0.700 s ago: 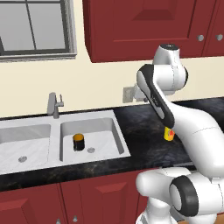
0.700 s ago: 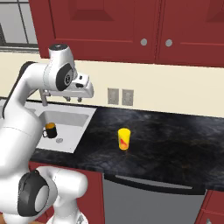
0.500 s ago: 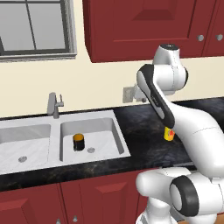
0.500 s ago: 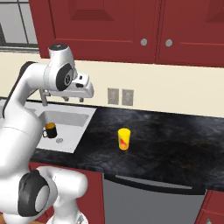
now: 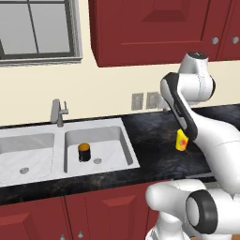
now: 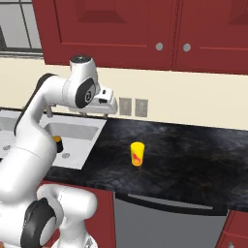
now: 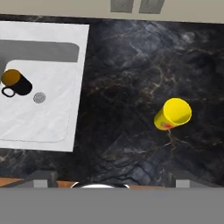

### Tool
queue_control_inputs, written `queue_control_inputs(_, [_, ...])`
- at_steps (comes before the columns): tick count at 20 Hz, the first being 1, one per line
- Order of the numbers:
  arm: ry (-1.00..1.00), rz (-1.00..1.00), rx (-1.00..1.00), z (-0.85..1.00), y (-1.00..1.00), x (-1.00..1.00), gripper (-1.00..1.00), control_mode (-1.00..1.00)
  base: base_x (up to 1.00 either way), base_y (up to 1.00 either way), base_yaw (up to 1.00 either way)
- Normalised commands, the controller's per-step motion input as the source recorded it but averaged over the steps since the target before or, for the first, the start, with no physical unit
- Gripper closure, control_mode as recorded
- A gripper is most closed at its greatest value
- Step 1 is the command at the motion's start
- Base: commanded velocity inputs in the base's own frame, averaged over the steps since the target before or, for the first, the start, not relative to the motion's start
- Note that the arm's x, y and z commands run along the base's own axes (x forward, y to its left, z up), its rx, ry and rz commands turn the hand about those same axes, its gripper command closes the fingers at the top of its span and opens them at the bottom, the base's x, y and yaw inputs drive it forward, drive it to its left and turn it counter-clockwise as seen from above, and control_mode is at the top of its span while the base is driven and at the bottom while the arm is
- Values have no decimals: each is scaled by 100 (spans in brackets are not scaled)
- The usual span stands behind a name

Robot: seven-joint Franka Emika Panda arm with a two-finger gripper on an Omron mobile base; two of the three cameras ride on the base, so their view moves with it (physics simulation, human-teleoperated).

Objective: Move any existing items from the left basin to the right basin for drying. Then move the cup from the counter to the left basin of the sink for washing.

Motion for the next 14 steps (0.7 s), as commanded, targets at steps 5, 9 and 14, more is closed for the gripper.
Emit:
queue_control_inputs(5, [1, 1, -3, -50, -77, -2, -100, -100, 0, 0, 0])
queue_control_inputs(9, [14, 1, -8, -74, -59, 3, -100, -100, 0, 0, 0])
queue_control_inputs(14, [16, 0, -12, -70, -30, 21, -100, -100, 0, 0, 0])
